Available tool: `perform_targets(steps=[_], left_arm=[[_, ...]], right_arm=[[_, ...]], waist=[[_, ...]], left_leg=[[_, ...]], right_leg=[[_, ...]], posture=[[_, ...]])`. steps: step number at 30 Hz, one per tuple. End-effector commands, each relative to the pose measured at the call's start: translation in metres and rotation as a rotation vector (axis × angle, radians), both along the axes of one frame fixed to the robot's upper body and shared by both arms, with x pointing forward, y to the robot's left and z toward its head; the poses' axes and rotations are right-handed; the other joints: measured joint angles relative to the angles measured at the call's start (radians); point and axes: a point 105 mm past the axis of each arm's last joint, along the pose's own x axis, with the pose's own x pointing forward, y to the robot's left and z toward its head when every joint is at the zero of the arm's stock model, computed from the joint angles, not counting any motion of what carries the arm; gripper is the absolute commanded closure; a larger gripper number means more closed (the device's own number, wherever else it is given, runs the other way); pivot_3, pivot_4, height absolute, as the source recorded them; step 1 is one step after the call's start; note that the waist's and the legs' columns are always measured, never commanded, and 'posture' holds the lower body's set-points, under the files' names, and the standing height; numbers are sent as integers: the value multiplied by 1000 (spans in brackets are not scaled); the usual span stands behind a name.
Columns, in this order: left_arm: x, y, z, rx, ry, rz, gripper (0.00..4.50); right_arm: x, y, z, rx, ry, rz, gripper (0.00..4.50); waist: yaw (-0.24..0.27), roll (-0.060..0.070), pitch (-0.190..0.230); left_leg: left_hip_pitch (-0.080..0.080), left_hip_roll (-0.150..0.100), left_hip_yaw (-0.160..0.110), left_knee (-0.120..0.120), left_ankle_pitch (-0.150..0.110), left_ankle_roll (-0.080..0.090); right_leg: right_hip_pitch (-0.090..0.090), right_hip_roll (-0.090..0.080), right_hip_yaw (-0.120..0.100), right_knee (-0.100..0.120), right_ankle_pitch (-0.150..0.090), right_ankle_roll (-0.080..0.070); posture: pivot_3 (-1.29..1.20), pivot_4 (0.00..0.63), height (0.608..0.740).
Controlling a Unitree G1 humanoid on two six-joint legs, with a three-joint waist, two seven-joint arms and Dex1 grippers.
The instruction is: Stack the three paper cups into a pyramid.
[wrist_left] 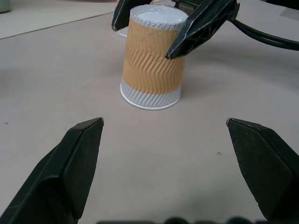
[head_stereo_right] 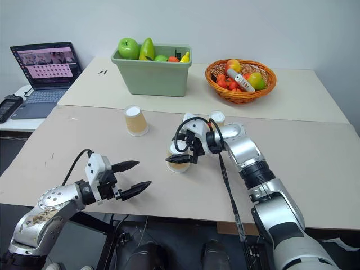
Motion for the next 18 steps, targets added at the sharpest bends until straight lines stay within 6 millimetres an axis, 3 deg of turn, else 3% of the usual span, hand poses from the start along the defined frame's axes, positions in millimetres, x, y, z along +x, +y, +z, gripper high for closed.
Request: perform_targets(steps=[1, 5, 8, 11, 13, 15, 18], left_arm=[[0, -4, 22, -16, -84, -20, 0], [1, -8, 33, -38, -137, -22, 0], [1, -10, 37, -44, -153, -22, 0], [1, -11, 36, -43, -152, -24, 0], [1, -11, 36, -41, -150, -28, 0], [1, -11, 36, -37, -149, -31, 0], [3, -10, 36, -33, -150, -33, 0]], right_arm=[[-14, -13, 37, 89, -67, 14, 49], [-36, -39, 61, 181, -53, -14, 49], [-26, -80, 62, 264, -27, -278, 49], [7, -116, 39, 210, -44, -628, 49], [23, -134, 13, 120, -66, -806, 49], [32, -140, -5, 89, -64, -900, 49], [42, -137, -16, 128, -41, -975, 49]], waist=[[1, 0, 0], [1, 0, 0], [1, 0, 0], [2, 0, 0], [-3, 0, 0], [-3, 0, 0], [-10, 0, 0]], left_leg=[[0, 0, 0, 0, 0, 0], [0, 0, -1, 0, 0, 0], [0, 0, -1, 0, 0, 0], [2, 0, -1, 0, 0, 0], [3, 0, -1, 0, 0, 0], [3, 1, 0, 0, 0, 0], [3, 1, 1, -1, 0, -1]], right_leg=[[0, 0, 0, 0, 0, 0], [1, 0, 0, 0, 0, 0], [1, 0, -1, 0, 0, 0], [3, 0, -1, -1, 0, 0], [3, -1, 0, -1, 0, 0], [3, 0, 0, 0, 0, 0], [1, 0, 2, 1, 0, 0]], posture=[[0, 150, 674], [0, 150, 674], [0, 150, 674], [0, 150, 674], [0, 150, 674], [0, 150, 674], [0, 150, 674]])
